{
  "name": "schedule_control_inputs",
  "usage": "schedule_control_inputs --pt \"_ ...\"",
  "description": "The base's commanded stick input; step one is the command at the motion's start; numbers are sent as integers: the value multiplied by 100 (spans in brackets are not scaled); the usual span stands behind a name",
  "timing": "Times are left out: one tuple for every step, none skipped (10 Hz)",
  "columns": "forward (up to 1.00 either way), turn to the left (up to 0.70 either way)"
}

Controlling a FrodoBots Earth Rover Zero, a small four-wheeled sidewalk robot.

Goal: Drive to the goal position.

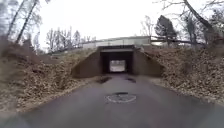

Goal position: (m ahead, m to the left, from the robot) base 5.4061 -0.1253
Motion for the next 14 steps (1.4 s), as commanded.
schedule_control_inputs --pt "100 1" --pt "100 1" --pt "100 1" --pt "100 40" --pt "100 41" --pt "100 41" --pt "100 41" --pt "100 41" --pt "100 18" --pt "100 1" --pt "100 1" --pt "100 1" --pt "100 1" --pt "100 1"
